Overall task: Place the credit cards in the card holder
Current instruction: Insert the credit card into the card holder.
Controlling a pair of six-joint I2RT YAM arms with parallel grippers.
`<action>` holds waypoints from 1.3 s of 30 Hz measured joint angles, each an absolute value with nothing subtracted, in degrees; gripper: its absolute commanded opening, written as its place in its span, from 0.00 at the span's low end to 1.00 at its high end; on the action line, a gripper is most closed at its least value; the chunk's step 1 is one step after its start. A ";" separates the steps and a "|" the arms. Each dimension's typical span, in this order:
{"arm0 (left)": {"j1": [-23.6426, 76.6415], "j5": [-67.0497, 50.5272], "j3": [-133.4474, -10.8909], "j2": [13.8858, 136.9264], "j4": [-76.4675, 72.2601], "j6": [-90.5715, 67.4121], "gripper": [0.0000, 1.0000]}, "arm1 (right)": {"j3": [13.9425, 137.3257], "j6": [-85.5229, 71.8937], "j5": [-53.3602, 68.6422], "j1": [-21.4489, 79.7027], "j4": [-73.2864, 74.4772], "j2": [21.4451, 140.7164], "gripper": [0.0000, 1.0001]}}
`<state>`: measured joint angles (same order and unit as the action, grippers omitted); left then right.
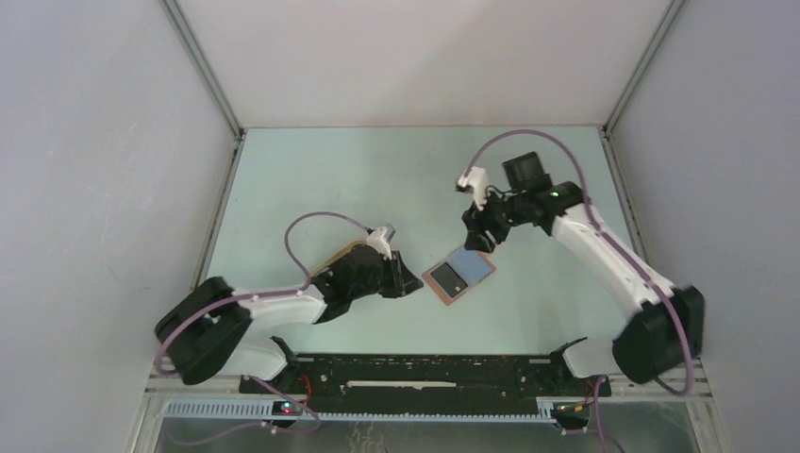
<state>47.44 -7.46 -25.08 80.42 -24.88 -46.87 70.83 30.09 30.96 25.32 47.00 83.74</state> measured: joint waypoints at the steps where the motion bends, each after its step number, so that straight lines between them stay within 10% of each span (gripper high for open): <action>1: 47.44 -7.20 -25.06 77.80 -23.11 -46.48 0.30 | 70.37 30.72 31.44 24.32 46.46 80.38 0.71; 3: 47.51 -6.35 -25.06 72.53 -20.53 -45.69 0.34 | 68.64 31.00 31.86 22.87 44.56 73.95 0.98; 5: 47.66 -5.37 -25.06 66.98 -18.02 -44.69 0.38 | 65.91 30.11 32.10 20.78 41.52 67.11 1.00; 10: 48.12 -2.48 -25.06 53.58 -13.80 -41.74 0.53 | 61.47 23.86 37.78 12.27 36.45 63.37 0.88; 17: 48.25 1.78 -21.45 39.97 -15.03 -38.76 1.00 | 59.92 17.45 51.13 -3.44 37.50 85.84 0.72; 22: 48.03 2.57 -18.31 41.91 -19.46 -39.09 0.95 | 58.61 14.70 52.42 -9.26 39.90 94.83 0.71; 30: 47.86 -4.75 -19.29 67.81 -29.12 -43.66 0.51 | 58.63 9.85 49.98 -6.26 39.44 101.41 0.62; 39: 47.86 -11.77 -30.22 92.42 -36.45 -49.12 0.38 | 59.02 8.01 48.93 -3.36 40.05 107.94 0.56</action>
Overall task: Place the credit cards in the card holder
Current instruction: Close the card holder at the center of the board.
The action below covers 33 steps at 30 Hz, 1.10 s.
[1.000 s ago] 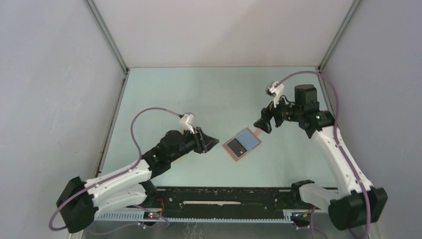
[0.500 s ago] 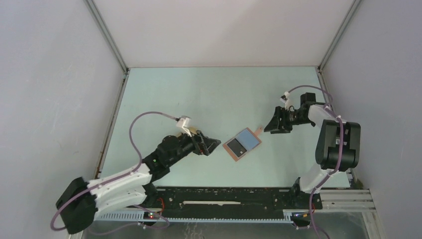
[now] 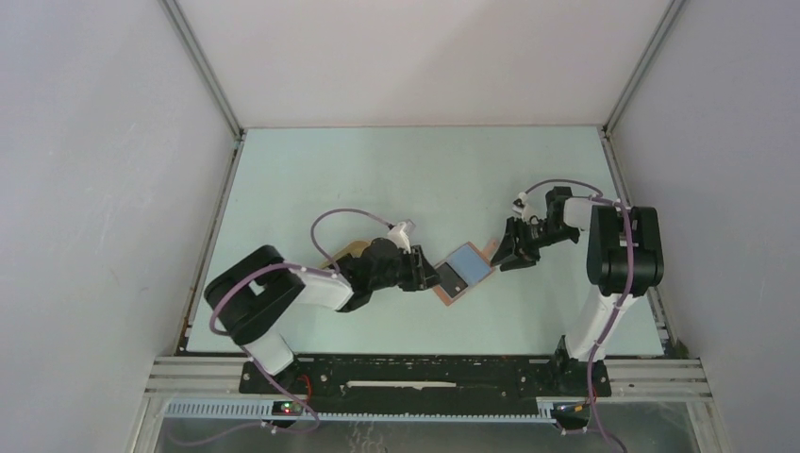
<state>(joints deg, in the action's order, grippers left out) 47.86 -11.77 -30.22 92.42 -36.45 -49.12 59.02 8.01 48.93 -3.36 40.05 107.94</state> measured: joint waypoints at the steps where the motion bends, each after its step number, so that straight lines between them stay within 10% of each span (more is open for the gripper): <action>1: 47.88 -12.23 -31.00 93.86 -37.01 -49.67 0.37 | 59.18 7.97 48.71 -3.05 40.05 107.96 0.56; 33: 48.03 -13.98 -32.75 103.26 -39.79 -58.59 0.15 | 64.95 8.16 43.40 1.91 43.81 109.51 0.61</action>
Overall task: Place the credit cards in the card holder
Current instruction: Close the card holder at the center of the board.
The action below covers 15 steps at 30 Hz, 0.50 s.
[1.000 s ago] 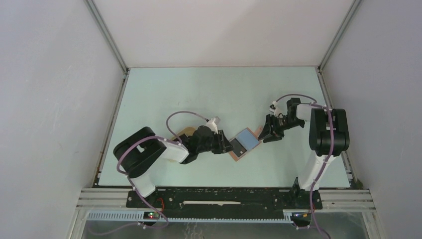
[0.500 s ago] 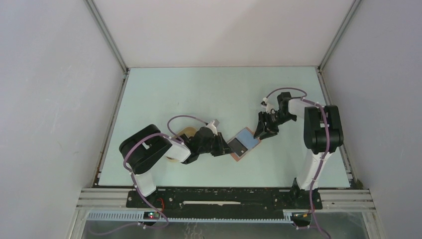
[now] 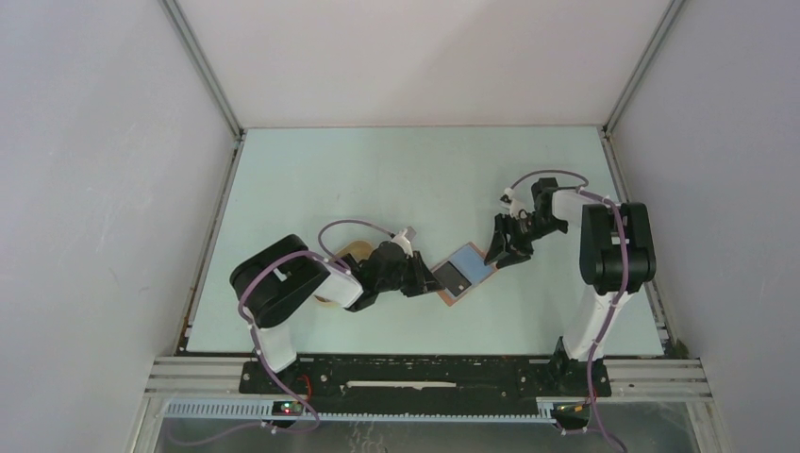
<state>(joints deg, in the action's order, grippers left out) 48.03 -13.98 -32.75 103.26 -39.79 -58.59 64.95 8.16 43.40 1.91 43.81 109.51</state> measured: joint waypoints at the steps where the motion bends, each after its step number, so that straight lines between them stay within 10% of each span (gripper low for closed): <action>1: 48.05 -13.96 -32.75 103.37 -39.97 -58.67 0.15 | 64.45 8.16 43.38 1.50 44.05 109.01 0.61; 15: 48.21 -13.74 -31.62 103.98 -42.78 -59.61 0.13 | 63.90 7.29 43.72 1.72 44.12 109.23 0.56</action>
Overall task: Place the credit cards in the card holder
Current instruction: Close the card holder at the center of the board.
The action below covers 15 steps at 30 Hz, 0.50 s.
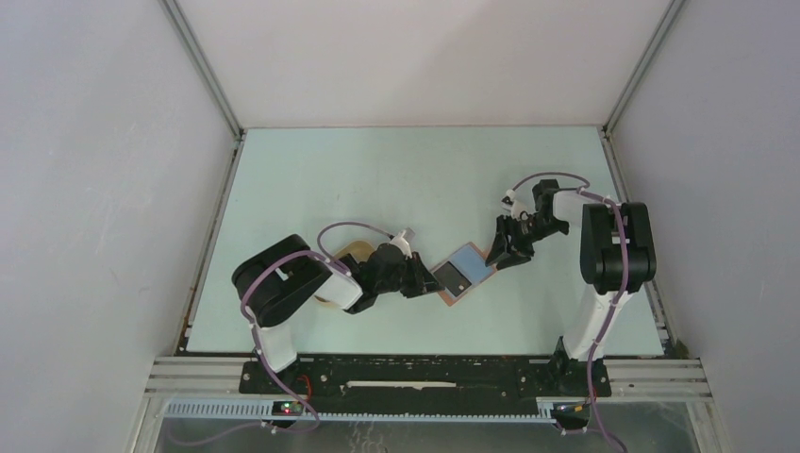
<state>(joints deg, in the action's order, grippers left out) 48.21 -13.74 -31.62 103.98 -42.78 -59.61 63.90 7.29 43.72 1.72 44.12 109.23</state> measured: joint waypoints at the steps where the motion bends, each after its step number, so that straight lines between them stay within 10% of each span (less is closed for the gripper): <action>1: 48.21 -13.74 -31.62 104.01 -42.85 -59.64 0.13 | 63.86 7.16 43.51 1.69 44.03 109.23 0.56; 15: 48.23 -13.74 -31.05 104.25 -44.05 -60.03 0.11 | 61.28 2.81 43.90 -0.36 43.59 108.77 0.52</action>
<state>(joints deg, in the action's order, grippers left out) 48.23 -13.74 -31.05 104.25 -44.05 -60.03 61.28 2.81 43.90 -0.36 43.59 108.77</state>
